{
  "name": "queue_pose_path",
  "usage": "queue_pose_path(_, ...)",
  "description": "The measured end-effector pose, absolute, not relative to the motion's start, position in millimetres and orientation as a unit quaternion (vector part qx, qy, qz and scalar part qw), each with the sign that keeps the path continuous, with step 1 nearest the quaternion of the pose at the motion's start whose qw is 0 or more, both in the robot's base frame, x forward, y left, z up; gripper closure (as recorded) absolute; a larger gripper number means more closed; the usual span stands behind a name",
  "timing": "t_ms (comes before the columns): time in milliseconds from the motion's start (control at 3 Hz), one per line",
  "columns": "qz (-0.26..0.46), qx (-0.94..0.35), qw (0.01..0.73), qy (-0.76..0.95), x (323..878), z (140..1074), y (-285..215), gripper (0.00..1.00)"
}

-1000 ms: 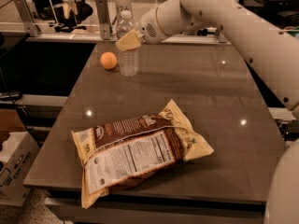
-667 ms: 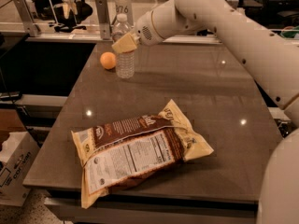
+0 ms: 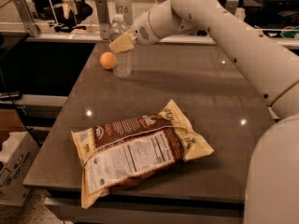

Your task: Move water bottle near orange

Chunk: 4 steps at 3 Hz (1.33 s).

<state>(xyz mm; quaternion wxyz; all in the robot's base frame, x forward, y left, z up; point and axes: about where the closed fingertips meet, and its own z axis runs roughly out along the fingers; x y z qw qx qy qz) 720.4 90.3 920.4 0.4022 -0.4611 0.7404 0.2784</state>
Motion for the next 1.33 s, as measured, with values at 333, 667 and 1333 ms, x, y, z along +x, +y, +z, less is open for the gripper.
queue_pose_path(333,0.28,-0.462,0.401,0.74,720.0,918.9,92.5,0.37)
queue_pose_path(667,0.281,-0.463,0.399,0.74,719.6,917.2,95.2,0.13)
queue_pose_path(1333,0.282,-0.464,0.398,0.739,719.2,915.6,97.6,0.0)
